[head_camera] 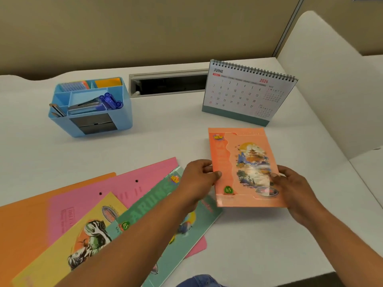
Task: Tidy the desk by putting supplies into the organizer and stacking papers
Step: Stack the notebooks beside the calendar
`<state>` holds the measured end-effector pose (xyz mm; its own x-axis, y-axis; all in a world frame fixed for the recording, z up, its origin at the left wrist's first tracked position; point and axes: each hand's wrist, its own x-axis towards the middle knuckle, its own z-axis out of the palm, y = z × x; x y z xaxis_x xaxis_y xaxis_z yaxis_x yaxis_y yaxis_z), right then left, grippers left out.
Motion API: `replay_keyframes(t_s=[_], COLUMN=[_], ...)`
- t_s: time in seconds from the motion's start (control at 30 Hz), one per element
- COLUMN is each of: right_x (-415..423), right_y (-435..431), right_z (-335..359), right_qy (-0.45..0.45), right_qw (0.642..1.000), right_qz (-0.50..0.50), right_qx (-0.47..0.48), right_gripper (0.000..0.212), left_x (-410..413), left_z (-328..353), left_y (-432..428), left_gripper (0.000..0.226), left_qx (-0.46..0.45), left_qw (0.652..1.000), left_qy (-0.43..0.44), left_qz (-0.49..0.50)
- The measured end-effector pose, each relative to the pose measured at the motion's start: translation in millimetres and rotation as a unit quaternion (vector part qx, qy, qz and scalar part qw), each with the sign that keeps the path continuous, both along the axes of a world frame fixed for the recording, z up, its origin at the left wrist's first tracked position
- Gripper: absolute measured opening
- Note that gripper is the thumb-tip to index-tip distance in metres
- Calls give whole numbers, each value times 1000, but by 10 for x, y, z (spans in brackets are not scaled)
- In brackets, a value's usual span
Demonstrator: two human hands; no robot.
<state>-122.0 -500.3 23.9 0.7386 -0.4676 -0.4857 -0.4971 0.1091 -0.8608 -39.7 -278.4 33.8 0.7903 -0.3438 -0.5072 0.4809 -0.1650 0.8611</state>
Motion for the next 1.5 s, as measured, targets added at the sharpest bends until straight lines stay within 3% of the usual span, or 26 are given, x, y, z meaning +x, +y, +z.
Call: replay_keyframes(t_s=[0.17, 0.33, 0.53, 0.7, 0.87, 1.0, 1.17, 1.4, 1.5], right_x=[112, 223, 363, 473, 494, 506, 521, 212, -33], right_y=[-276, -293, -246, -230, -183, -148, 38, 729, 1052], right_z=[-133, -210, -301, -372, -443, -480, -344, -127, -119], right_qy=[31, 36, 43, 53, 73, 94, 118, -24, -3], right_qw=[997, 987, 965, 957, 942, 930, 905, 941, 958], right_qz=[35, 61, 86, 70, 64, 70, 57, 128, 156], right_qx=[-68, -145, -242, -276, -321, -349, -404, -312, -240], right_gripper=[23, 24, 28, 47, 39, 46, 48, 35, 25], left_x=[17, -23, 13, 48, 73, 107, 51, -209, -402], left_z=[-81, -113, -128, -185, -214, -185, -151, -91, -152], left_y=[-161, -173, -190, -205, -206, -200, 50, 872, 1196], left_gripper=[25, 24, 50, 75, 72, 74, 59, 54, 56], left_qx=[35, 45, 38, 65, 68, 81, 138, 317, 382], left_qw=[998, 998, 998, 996, 996, 996, 988, 922, 892], left_qy=[10, 28, 57, 57, 51, 33, -57, -222, -241], left_qz=[-45, -23, -6, -7, 4, -9, -32, -19, -24])
